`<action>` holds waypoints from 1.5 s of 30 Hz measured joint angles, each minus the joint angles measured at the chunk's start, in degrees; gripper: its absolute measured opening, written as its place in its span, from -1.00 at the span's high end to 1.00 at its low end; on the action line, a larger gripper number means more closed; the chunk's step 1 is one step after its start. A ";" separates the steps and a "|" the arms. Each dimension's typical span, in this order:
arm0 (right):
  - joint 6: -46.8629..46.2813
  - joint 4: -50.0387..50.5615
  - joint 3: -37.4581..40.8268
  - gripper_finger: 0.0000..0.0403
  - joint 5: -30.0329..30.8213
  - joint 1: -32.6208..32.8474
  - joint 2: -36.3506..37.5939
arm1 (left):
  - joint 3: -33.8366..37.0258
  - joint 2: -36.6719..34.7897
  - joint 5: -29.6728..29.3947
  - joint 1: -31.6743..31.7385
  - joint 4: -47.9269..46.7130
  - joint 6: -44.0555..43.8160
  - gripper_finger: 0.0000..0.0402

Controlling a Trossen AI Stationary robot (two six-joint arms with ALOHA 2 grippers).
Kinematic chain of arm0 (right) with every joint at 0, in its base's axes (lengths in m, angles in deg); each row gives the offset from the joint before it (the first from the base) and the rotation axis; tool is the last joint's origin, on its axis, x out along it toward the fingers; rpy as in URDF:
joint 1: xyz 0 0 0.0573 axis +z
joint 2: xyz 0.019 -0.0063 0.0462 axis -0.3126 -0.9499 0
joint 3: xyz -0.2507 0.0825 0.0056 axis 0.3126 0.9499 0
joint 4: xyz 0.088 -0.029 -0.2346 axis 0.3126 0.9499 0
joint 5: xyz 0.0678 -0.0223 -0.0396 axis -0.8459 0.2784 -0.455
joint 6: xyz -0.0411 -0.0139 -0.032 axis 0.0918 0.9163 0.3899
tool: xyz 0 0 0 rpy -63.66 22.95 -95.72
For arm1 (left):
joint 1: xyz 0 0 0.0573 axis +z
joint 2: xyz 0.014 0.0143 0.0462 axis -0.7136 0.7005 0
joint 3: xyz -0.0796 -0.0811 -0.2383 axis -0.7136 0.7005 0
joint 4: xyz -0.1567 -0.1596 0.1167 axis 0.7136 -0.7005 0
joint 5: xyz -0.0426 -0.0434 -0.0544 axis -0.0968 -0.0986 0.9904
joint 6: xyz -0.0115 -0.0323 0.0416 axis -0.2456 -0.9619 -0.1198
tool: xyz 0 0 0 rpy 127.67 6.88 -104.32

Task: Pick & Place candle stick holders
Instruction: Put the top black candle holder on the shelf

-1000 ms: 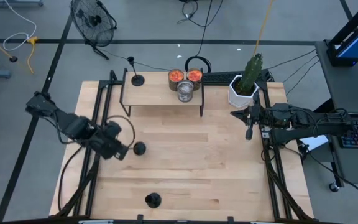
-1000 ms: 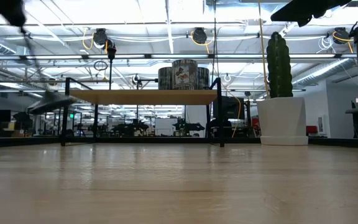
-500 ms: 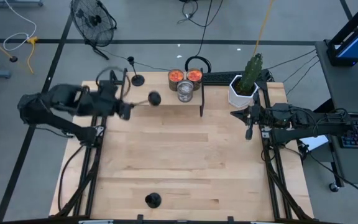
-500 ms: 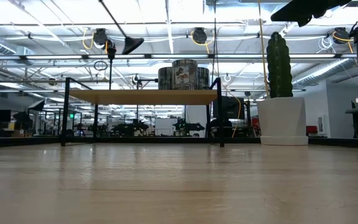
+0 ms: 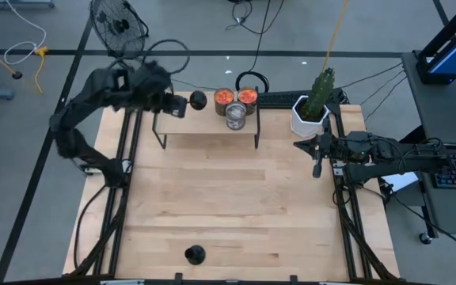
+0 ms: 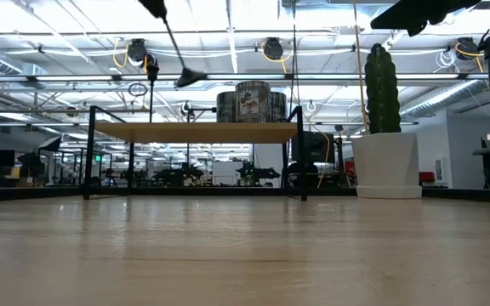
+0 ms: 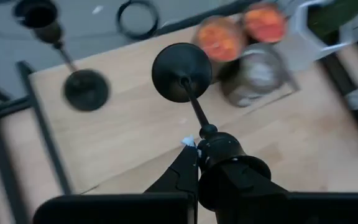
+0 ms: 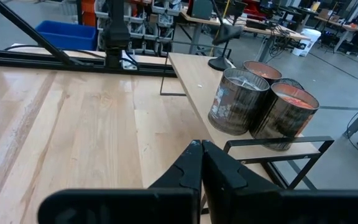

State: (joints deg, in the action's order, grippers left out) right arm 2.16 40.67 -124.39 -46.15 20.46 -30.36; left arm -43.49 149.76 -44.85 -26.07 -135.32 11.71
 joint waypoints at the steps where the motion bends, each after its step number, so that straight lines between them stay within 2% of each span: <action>1: -0.02 0.00 0.00 1.00 0.00 0.00 0.00 | -2.26 1.71 0.76 1.52 -2.35 0.39 0.92; 3: -0.02 0.00 0.00 1.00 0.00 0.00 0.02 | -5.93 4.72 3.02 4.38 -4.43 2.12 0.92; 6: -0.02 -0.01 0.00 1.00 0.00 0.00 0.00 | -9.60 7.56 9.06 8.93 -2.71 6.15 0.92; 9: -0.15 -0.11 0.00 1.00 0.02 -0.02 0.02 | -12.79 10.71 12.19 12.84 -3.00 8.83 0.92; 17: -0.09 -0.11 0.00 1.00 0.14 -0.02 0.02 | -14.04 16.07 18.44 20.62 -3.98 13.94 0.92; 27: -0.15 -0.11 0.00 1.00 0.28 -0.02 0.00 | -14.02 17.61 19.54 25.57 -3.97 15.98 0.92; 45: -0.19 -0.06 0.00 1.00 0.31 -0.04 0.00 | -14.02 18.50 17.85 23.79 -3.93 16.41 0.92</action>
State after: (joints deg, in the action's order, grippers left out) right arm 1.97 40.61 -124.39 -45.84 20.41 -30.37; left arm -57.51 168.26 -27.00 -2.27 -139.25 28.13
